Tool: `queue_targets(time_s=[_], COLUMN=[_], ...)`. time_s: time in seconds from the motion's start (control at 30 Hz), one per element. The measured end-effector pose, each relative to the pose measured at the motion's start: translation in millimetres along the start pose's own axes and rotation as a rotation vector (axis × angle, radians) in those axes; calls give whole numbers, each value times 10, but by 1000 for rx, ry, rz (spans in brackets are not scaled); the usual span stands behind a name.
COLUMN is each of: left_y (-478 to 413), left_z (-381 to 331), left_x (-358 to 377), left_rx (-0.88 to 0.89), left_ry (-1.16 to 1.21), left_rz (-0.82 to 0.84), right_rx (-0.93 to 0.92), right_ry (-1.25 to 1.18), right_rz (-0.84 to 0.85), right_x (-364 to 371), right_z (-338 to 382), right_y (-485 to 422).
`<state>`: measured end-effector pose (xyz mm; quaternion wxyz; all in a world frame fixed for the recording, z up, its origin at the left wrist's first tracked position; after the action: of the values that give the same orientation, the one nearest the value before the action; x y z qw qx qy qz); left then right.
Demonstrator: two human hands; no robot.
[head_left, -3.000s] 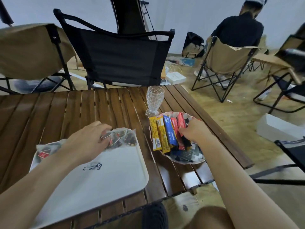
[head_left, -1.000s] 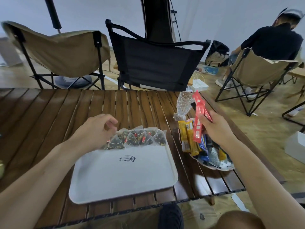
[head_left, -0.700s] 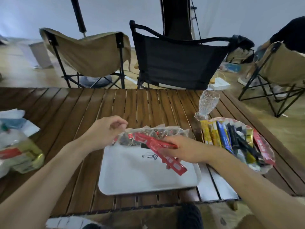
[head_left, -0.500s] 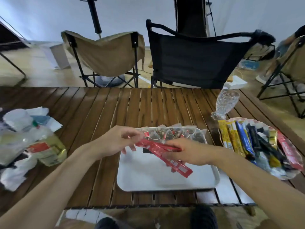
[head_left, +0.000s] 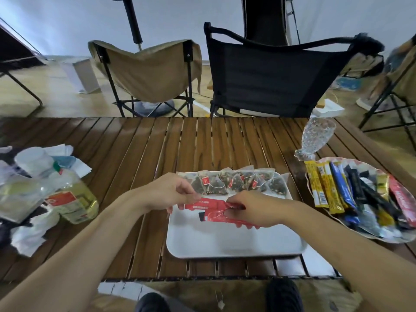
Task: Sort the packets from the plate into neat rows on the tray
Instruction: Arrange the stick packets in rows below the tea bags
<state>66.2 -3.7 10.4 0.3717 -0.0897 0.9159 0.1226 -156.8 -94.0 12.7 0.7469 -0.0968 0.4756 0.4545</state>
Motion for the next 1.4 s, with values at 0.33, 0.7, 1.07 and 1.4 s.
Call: queue_targets(time_s=[0.33, 0.7, 1.07, 1.4], left_y=[70, -29, 151, 104], left_z=[226, 372, 273, 36], left_x=[-110, -10, 41, 378], left_rx=[-30, -26, -153, -129], left_ry=[-119, -262, -433, -484], left_rz=[-125, -219, 178, 157], right_rx=[27, 197, 263, 427], right_ry=[80, -4, -210, -469], right_rz=[67, -32, -6, 76], right_x=[-127, -318, -147, 121], right_z=[-199, -443, -312, -82], right_y=[20, 134, 49, 16])
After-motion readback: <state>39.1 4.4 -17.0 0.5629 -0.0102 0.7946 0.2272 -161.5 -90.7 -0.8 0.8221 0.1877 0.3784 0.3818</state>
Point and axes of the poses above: each hand's wrist, its own y-axis away from the middle knuckle, its own x-axis out of the palm, z = x × y, the point moved 3 cm from there along -y, towards the middle knuckle, and after that the axes turned 14 degrees about -z, right-handed, at the moved point
